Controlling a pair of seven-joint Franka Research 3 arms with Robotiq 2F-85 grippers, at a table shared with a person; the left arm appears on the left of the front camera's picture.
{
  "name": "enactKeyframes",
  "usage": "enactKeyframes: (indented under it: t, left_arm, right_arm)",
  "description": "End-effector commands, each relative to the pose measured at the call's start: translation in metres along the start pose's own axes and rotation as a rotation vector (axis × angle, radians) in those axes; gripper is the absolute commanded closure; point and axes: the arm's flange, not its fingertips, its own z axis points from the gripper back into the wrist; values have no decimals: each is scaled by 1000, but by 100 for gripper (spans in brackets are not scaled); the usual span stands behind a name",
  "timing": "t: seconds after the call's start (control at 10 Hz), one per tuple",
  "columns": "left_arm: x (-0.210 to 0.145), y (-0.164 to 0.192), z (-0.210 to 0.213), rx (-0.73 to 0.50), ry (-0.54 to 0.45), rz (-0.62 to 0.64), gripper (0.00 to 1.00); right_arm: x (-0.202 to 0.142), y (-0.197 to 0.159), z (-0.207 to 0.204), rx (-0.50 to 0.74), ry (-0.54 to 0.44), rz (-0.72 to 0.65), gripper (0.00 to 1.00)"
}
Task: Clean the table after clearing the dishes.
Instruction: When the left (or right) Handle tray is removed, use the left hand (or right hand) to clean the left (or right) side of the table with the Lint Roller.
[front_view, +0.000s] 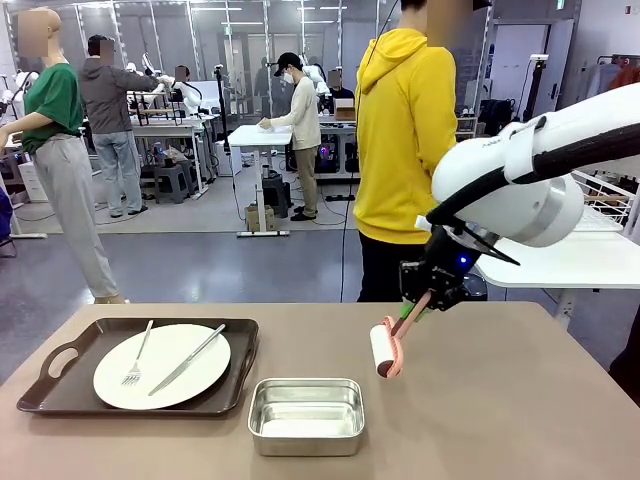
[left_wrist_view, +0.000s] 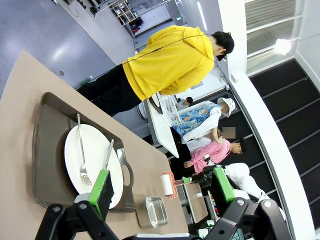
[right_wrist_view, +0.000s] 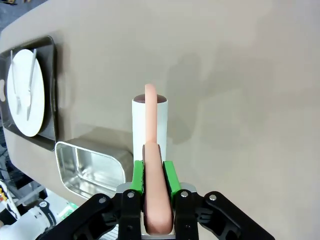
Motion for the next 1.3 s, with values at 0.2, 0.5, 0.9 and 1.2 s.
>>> enactKeyframes:
  t: [0.2, 0.5, 0.9, 1.2]
  left_arm:
    - [1, -3, 2, -18, -10, -7, 0]
    - [1, -3, 2, -18, -10, -7, 0]
    - [1, -3, 2, -18, -10, -7, 0]
    - [1, -3, 2, -18, -10, -7, 0]
  right_arm:
    - [-15, -42, -23, 97, 16, -32, 79]
    - [-8, -63, -39, 83, 1, -45, 79]
    - [-17, -122, -40, -64, -57, -76, 79]
    - [-22, -166, -25, -251, -69, -91, 79]
